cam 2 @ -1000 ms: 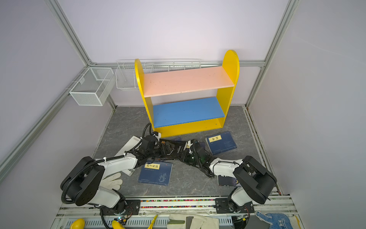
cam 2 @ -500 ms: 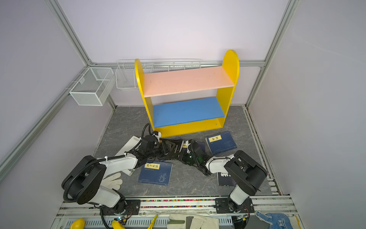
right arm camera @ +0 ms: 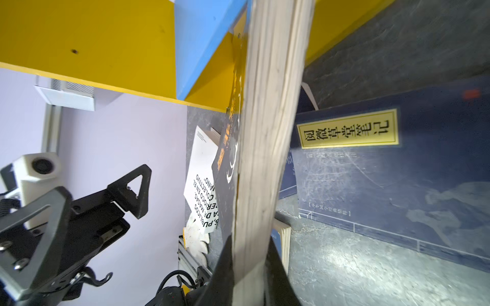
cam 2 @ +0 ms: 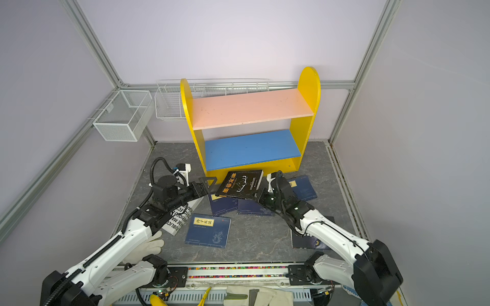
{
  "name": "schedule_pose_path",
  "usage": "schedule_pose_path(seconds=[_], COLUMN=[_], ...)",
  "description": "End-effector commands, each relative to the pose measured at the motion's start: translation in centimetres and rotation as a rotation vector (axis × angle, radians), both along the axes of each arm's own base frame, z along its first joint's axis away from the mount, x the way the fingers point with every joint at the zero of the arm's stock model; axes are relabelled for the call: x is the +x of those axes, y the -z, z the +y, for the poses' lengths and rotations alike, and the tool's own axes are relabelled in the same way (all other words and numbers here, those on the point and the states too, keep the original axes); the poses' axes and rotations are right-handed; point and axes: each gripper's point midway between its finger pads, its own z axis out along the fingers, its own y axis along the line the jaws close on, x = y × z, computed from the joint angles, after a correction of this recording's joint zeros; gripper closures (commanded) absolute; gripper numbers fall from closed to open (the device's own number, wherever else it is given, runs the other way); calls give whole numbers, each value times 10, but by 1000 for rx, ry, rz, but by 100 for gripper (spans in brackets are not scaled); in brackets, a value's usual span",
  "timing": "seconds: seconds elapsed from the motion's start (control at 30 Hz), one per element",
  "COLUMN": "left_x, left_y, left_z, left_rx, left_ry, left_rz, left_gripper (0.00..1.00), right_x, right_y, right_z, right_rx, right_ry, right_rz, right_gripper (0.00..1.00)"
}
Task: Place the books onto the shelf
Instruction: 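Carry the black book onto the blue shelf with the right gripper while the left withdraws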
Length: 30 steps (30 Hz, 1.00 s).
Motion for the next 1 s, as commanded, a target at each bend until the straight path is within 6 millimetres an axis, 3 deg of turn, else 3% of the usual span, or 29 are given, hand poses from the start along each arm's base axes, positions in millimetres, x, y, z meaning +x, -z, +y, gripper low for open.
schedule_pose_path(seconds=[0.0,0.13,0.3,0.5,0.7,0.83,0.9,0.97], left_x=[-13,-10,-3,10,23,33,39,44], left_y=[7,-10,-28,-34,-37,-35,-34,-29], left_z=[-13,-29,-48,-71,-67,-69,-72,-73], left_rx=[-78,-303,-394,-462,-621,-641,-630,-602], left_ry=[77,109,112,125,78,56,51,32], left_rz=[115,128,94,103,45,26,24,28], left_gripper=[2,4,5,9,20,33,34,29], right_x=[-6,-10,-8,1,13,27,37,50], right_y=[-52,-89,-120,-129,-128,-132,-131,-129], right_z=[-15,-26,-15,-4,-6,-8,-8,-9], right_rx=[10,6,35,61,67,63,49,27], right_ry=[-41,-60,-156,-223,-232,-246,-240,-228], right_rz=[-128,-244,-328,-353,-369,-394,-392,-396], right_gripper=[93,93,92,92,92,91,91,91])
